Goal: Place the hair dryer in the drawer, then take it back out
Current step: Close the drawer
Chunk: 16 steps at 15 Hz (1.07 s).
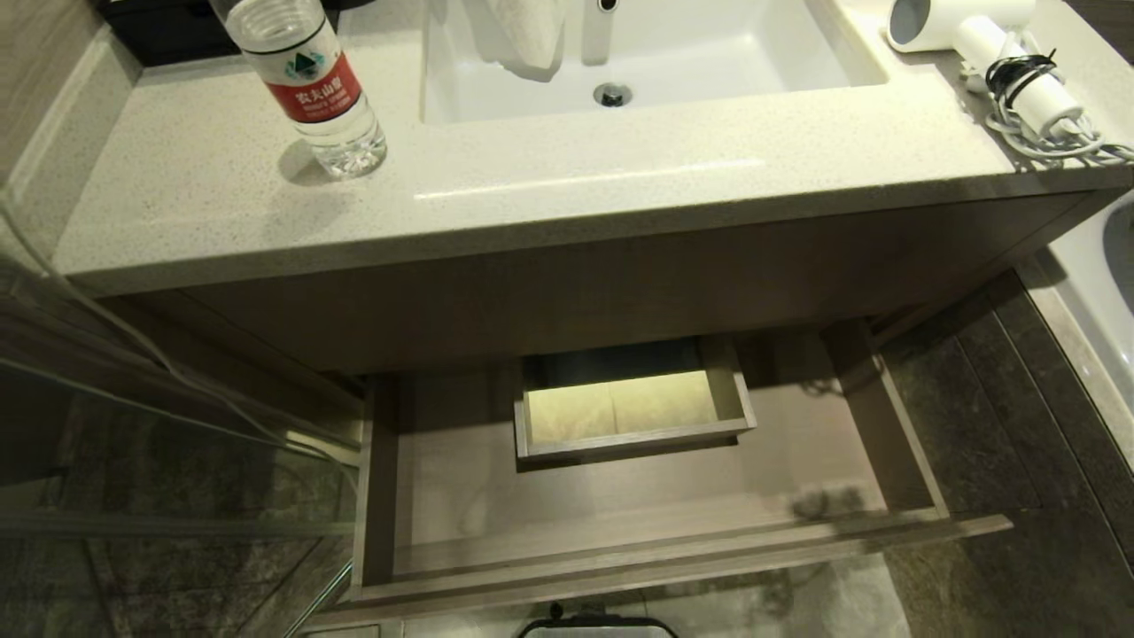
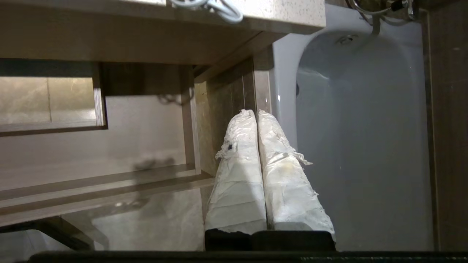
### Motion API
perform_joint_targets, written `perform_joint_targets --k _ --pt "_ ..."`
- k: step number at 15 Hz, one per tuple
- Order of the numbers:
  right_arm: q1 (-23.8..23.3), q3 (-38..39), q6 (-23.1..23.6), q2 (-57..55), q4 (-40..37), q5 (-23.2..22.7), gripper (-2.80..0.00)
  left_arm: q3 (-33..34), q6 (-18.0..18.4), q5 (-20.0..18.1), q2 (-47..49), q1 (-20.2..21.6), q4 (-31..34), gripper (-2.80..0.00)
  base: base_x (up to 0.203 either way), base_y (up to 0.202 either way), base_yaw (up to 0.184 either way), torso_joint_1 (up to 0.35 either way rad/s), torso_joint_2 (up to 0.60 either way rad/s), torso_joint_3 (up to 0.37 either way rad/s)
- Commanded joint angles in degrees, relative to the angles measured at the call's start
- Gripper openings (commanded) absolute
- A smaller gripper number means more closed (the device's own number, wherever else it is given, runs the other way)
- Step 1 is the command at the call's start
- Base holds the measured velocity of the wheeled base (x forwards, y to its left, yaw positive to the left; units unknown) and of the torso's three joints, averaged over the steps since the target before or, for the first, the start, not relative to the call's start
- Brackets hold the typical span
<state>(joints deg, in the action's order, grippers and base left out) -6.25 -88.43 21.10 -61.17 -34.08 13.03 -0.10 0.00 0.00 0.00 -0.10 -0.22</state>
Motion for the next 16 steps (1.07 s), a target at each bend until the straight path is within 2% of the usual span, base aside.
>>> perform_joint_targets --k 1,12,16 --pt "-0.25 0.72 0.08 0.52 0.08 0.06 -2.80 0.01 0.00 0.00 0.09 -0.01 -0.04 -2.80 0.000 0.000 0.000 -0.277 0.00 -0.281" --pt "-0.25 4.13 0.08 1.13 4.11 0.24 -2.80 0.01 0.00 0.00 0.01 0.01 -0.04 -2.80 0.000 0.000 0.000 -0.240 -0.07 -0.311" --pt "-0.25 5.03 0.08 1.36 4.12 0.24 -2.80 0.01 0.00 0.00 0.09 0.01 -0.04 -2.80 0.000 0.000 0.000 -0.103 0.04 -0.064"
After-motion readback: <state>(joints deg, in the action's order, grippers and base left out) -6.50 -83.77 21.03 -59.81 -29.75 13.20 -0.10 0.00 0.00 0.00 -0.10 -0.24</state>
